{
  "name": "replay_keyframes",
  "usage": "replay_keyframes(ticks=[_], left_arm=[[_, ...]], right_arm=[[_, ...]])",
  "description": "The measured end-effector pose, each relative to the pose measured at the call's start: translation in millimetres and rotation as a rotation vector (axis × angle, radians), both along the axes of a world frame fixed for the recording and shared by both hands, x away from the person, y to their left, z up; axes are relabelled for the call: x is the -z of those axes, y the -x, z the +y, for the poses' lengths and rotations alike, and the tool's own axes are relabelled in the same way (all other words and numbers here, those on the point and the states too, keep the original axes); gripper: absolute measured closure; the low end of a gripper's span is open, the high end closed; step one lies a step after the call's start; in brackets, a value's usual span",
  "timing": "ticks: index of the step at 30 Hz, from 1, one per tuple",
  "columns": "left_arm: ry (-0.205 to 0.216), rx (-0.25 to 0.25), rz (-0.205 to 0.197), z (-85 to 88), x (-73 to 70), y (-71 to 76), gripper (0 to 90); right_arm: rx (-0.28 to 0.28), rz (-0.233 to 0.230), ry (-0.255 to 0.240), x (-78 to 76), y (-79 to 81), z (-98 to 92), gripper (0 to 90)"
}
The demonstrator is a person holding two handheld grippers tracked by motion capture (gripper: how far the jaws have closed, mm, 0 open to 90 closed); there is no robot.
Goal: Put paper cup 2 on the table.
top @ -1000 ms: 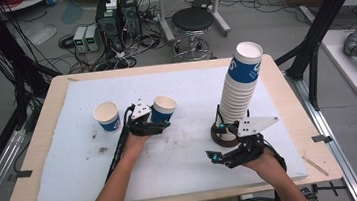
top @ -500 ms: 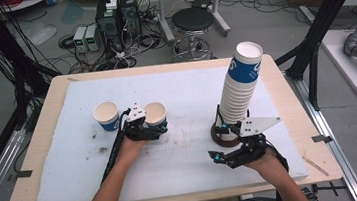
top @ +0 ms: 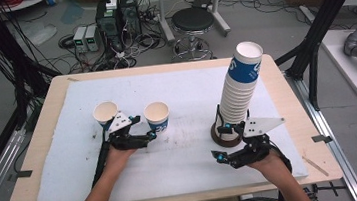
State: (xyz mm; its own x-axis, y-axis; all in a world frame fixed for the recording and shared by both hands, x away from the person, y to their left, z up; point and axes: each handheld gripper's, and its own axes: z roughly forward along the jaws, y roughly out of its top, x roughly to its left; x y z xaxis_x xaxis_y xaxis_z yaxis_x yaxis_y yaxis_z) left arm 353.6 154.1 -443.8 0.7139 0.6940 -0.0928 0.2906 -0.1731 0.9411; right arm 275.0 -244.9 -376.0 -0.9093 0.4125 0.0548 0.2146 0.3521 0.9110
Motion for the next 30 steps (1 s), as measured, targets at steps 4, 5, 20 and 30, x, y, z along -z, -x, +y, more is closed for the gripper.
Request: replay_keyframes(ticks=[4, 5, 20, 30], left_arm=[[0.040, -0.008, -0.039, 14.5, -11.4, 11.6, 16.2], [0.048, -0.007, -0.050, 17.4, -14.4, 15.0, 16.2], [0.176, 0.036, -0.156, 50.7, -34.2, 63.1, 16.2], [0.204, 0.052, -0.172, 50.7, -40.4, 65.7, 16.2]], right_arm=[[0.018, -0.007, -0.003, -1.0, 2.3, -4.6, 19.9], [0.024, -0.012, -0.001, -1.2, 3.1, -6.1, 19.9], [0.125, -0.034, -0.006, 1.6, 12.6, -36.8, 19.8], [0.203, -0.057, -0.037, 0.9, 19.0, -62.4, 19.9]])
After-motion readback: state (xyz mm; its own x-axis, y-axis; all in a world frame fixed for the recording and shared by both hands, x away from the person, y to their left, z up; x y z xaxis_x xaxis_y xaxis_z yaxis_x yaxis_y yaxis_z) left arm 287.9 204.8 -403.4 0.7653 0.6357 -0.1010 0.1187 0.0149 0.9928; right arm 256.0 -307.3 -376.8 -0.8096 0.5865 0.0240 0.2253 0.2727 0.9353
